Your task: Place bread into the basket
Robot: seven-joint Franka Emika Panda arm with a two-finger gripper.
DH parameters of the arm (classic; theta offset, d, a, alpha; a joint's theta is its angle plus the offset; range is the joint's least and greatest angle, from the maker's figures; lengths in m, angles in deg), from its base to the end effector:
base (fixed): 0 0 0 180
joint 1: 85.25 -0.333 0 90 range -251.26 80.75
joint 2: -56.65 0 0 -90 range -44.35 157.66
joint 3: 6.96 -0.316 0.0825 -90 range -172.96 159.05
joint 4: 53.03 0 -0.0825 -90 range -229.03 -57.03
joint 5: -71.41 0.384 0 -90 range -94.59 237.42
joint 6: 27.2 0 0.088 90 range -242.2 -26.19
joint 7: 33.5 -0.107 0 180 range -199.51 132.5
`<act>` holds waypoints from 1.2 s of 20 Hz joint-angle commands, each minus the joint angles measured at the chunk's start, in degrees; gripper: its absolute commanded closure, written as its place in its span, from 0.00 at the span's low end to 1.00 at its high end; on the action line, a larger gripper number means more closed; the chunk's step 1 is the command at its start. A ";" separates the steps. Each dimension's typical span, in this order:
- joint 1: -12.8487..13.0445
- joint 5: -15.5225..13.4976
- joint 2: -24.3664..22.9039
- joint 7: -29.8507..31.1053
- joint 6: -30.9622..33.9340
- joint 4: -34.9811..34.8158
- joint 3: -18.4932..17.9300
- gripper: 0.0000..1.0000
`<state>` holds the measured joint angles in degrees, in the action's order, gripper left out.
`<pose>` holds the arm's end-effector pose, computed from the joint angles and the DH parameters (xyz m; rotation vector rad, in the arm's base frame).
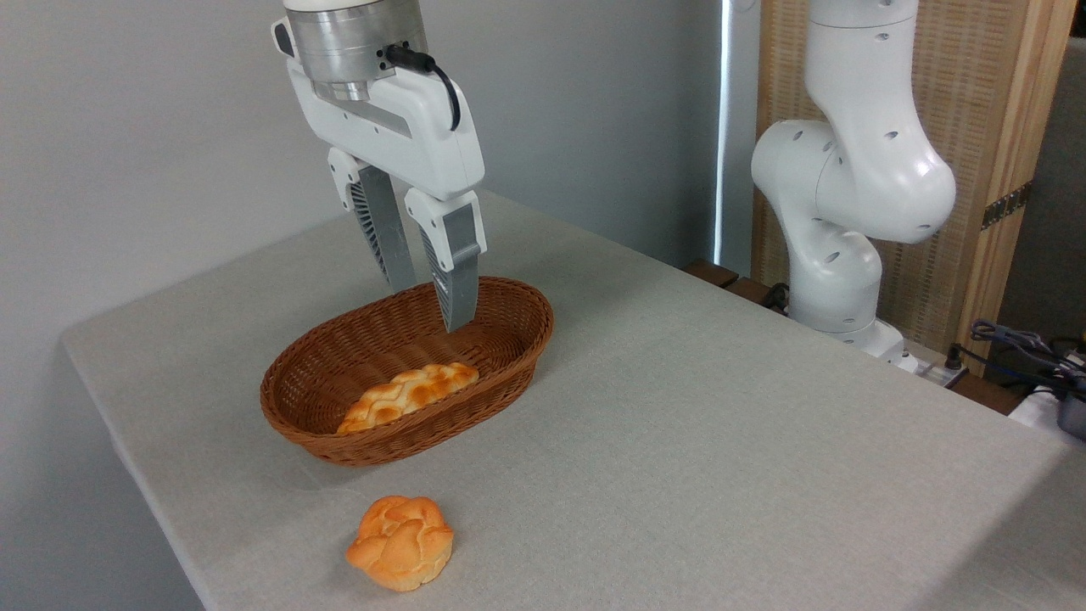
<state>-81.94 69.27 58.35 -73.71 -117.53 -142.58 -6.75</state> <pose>0.5625 -0.0386 0.6122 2.8782 -1.1541 -0.0054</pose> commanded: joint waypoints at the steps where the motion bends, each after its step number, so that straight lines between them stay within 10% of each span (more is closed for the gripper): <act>1: 0.29 0.04 -0.55 -0.13 -2.11 -0.45 -0.56 0.00; 8: 0.21 0.47 -0.55 0.04 -22.67 -9.67 -0.65 0.00; 24: 0.12 6.71 3.84 -0.40 -41.14 -22.86 -3.55 0.00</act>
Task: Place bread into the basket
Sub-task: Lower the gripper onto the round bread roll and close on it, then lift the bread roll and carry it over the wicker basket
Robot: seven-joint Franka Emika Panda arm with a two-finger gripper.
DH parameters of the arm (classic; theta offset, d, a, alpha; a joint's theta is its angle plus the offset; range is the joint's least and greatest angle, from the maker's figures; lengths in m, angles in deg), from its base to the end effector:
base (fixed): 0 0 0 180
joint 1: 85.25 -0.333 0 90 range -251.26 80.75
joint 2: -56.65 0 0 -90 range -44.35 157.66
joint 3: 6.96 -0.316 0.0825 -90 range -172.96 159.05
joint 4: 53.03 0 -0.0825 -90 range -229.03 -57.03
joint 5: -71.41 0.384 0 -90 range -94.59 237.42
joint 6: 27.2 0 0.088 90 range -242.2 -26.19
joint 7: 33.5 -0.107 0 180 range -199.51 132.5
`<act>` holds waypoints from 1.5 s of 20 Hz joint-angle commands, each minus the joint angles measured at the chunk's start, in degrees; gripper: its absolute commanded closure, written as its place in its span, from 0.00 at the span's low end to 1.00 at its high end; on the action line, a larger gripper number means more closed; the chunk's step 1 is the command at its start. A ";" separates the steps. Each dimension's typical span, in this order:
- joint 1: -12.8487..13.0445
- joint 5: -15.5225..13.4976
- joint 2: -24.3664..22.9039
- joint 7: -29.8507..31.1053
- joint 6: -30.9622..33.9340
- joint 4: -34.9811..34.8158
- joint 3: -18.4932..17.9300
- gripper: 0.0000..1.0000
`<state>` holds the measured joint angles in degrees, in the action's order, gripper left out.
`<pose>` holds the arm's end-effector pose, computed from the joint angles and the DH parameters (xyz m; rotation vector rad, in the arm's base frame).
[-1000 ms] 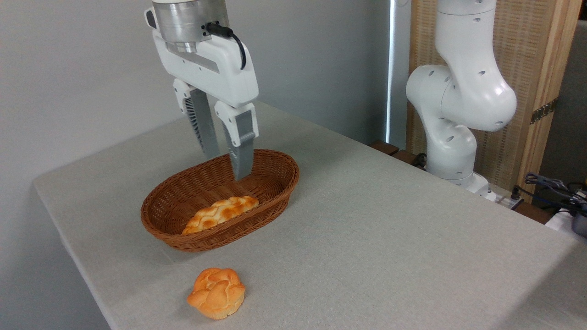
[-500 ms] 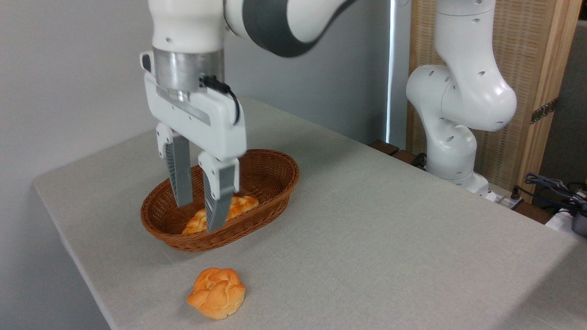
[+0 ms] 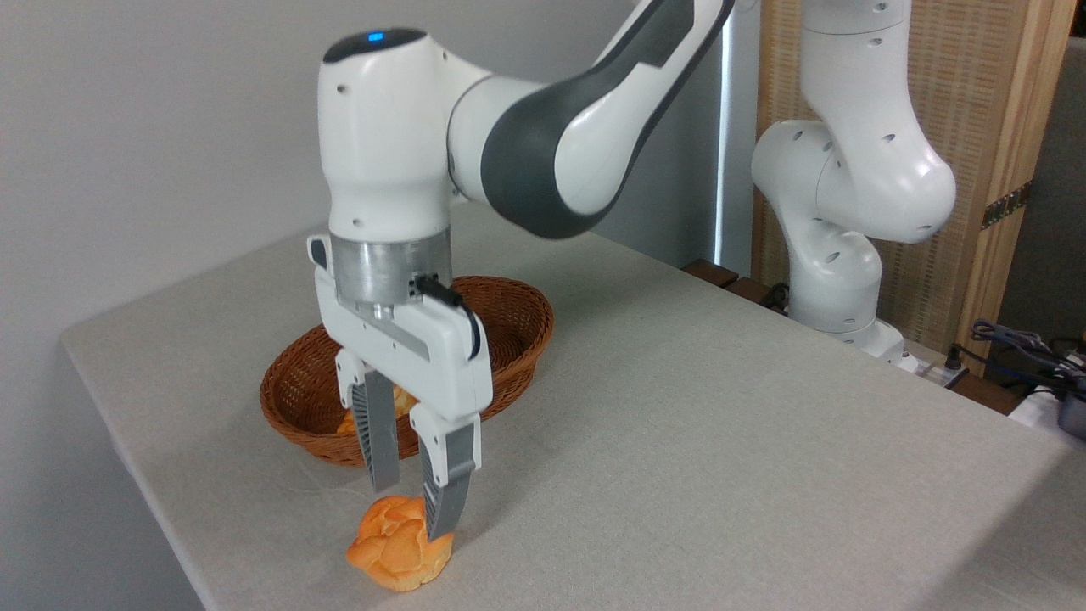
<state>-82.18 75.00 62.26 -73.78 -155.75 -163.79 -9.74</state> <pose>0.6023 -0.0020 0.4569 -2.7980 1.0895 -0.2714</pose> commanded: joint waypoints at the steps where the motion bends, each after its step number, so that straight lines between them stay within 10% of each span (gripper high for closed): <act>1: 0.35 0.99 0.10 -0.32 -3.10 -1.83 -0.55 0.00; 11: 0.35 -0.59 3.62 0.03 -7.58 -3.15 0.06 0.00; 16: 0.35 -3.67 4.06 -0.32 -7.59 -3.15 0.06 0.52; 30: 0.44 -3.67 3.54 0.11 -6.71 -2.36 -0.03 0.62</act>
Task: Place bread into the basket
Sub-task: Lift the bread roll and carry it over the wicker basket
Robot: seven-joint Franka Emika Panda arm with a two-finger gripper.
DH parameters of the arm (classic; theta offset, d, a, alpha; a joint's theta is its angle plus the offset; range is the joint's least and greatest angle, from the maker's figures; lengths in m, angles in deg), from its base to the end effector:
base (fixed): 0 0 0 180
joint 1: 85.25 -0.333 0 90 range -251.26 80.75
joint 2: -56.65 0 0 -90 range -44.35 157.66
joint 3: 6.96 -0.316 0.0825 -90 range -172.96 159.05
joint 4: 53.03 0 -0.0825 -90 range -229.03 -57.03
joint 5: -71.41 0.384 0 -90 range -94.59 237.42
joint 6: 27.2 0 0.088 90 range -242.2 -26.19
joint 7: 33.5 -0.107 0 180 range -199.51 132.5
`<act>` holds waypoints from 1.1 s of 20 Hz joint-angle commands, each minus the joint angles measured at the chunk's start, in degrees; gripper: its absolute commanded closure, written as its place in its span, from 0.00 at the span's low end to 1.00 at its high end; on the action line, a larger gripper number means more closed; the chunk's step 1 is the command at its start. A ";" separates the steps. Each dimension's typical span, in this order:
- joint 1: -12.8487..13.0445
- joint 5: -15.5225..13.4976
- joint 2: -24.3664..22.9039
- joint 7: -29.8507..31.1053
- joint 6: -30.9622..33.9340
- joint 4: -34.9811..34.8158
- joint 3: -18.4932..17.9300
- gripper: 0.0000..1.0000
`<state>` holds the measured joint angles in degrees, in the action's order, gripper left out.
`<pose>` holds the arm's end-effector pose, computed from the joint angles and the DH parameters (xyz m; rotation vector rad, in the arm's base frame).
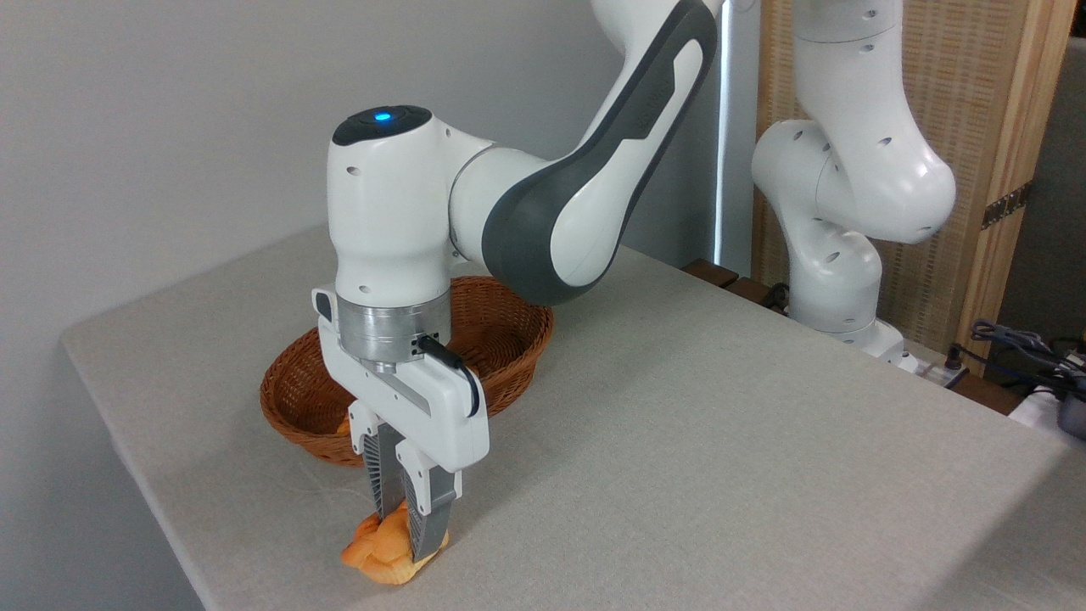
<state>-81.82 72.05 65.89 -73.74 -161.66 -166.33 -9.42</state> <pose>0.6084 -0.0110 0.4082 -2.8441 1.0827 -0.2914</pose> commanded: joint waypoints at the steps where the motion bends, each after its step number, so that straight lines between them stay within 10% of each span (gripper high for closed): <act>1: 0.08 -1.42 -0.53 0.24 -0.37 0.62 -0.52 0.62; 12: 0.08 -14.17 -1.59 0.51 31.79 19.52 -0.53 0.61; 19: 0.35 -14.87 -0.98 2.53 34.00 18.02 10.98 0.55; 22: 0.35 -14.79 -0.72 2.44 32.69 16.97 13.19 0.25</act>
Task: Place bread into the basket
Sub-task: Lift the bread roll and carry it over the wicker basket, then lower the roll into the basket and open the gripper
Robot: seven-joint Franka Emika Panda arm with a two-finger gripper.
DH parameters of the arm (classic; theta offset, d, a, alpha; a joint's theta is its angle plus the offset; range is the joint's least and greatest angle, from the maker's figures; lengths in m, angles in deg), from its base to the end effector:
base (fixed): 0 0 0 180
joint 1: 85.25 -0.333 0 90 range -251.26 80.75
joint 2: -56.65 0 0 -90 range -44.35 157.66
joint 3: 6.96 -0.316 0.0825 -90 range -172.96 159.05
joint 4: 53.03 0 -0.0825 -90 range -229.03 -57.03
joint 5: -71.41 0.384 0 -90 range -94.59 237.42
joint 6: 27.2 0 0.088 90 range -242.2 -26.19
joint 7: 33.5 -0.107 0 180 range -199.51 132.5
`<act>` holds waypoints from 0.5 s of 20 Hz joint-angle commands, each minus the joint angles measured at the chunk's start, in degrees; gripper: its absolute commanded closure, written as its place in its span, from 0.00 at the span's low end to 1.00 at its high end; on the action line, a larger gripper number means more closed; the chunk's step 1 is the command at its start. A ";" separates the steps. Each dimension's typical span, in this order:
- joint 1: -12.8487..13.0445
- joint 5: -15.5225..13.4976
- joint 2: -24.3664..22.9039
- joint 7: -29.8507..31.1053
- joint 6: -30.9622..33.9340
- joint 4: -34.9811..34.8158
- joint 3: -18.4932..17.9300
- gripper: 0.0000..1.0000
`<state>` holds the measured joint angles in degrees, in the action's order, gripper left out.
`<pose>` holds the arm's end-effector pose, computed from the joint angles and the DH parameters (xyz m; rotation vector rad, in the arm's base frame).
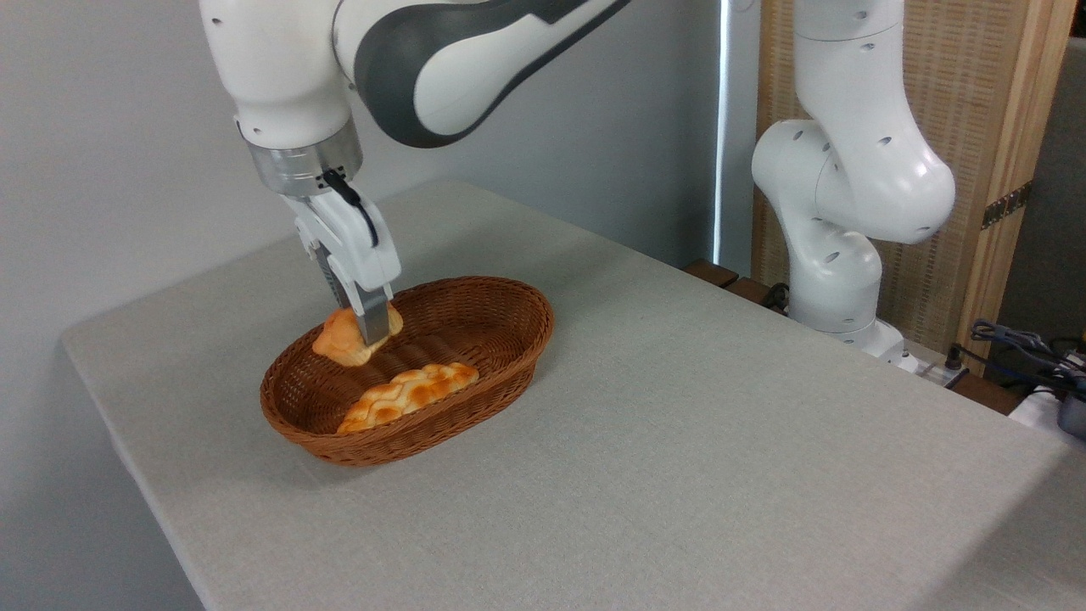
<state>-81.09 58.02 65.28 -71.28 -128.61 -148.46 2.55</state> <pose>0.5841 -0.1572 0.5128 2.6313 -1.1831 0.0136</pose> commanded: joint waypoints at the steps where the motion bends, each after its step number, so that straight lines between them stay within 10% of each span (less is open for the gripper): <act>1: -0.38 -0.58 -0.01 0.07 -0.88 -1.16 1.30 0.00; 10: -0.38 -0.49 -0.01 -0.19 -1.15 -1.16 1.39 0.00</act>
<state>-81.27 58.02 65.80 -71.32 -128.86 -149.07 3.93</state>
